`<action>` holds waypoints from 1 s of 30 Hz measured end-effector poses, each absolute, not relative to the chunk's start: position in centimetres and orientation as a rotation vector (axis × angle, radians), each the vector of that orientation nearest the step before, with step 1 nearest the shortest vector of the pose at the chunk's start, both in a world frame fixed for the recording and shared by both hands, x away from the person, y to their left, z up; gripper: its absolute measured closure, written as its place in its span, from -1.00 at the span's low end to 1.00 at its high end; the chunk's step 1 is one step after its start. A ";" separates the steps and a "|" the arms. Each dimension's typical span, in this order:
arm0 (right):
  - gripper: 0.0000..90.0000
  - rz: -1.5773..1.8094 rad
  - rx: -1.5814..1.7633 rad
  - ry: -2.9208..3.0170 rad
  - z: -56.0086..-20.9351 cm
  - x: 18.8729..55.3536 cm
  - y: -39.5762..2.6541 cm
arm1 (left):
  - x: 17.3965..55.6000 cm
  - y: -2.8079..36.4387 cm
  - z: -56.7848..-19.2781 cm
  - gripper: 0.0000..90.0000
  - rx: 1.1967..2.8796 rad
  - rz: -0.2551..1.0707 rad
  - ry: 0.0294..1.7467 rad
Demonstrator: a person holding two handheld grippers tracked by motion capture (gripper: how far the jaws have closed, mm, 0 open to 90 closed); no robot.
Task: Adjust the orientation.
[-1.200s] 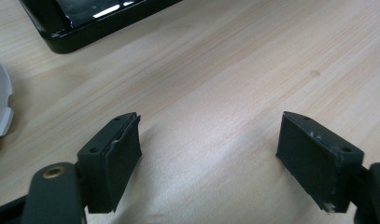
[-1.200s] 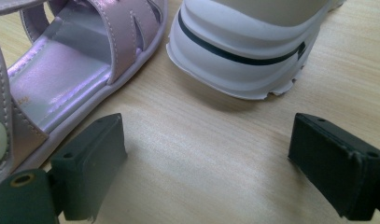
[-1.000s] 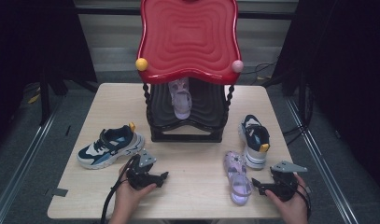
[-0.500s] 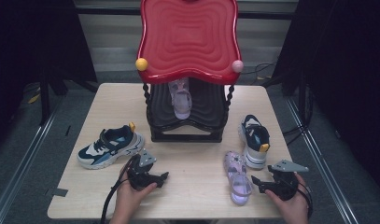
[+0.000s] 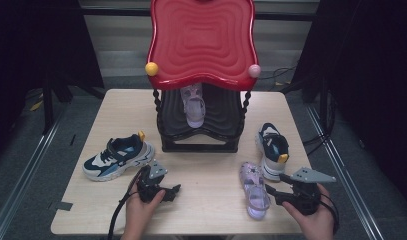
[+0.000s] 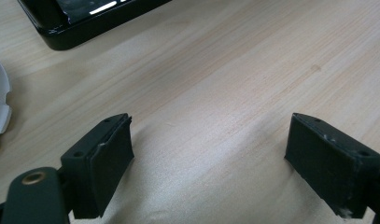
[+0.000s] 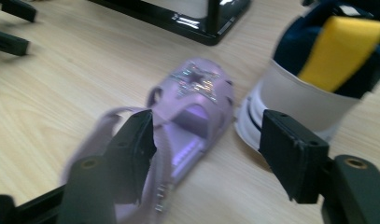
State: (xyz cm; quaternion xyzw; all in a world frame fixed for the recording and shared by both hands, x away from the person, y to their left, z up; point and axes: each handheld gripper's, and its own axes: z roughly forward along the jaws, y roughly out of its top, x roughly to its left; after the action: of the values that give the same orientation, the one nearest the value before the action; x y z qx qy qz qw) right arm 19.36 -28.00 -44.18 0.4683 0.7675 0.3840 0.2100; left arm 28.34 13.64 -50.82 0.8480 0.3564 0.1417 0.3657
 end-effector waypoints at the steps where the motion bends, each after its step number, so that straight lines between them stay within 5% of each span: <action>1: -0.10 1.071 1.297 2.141 -44.1 19.3 -27.6 | 28.3 13.6 -50.8 -0.68 2.179 0.365 0.916; 30: 0.07 1.031 1.390 2.138 -47.6 19.2 -25.6 | 28.3 13.6 -50.8 -0.68 2.179 0.367 0.917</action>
State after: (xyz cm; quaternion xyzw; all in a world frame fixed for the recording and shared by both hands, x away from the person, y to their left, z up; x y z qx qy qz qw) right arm 19.23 -25.63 -47.60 0.4956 0.7626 0.3676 0.1942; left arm 28.34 13.63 -50.83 0.8477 0.3566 0.1426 0.3659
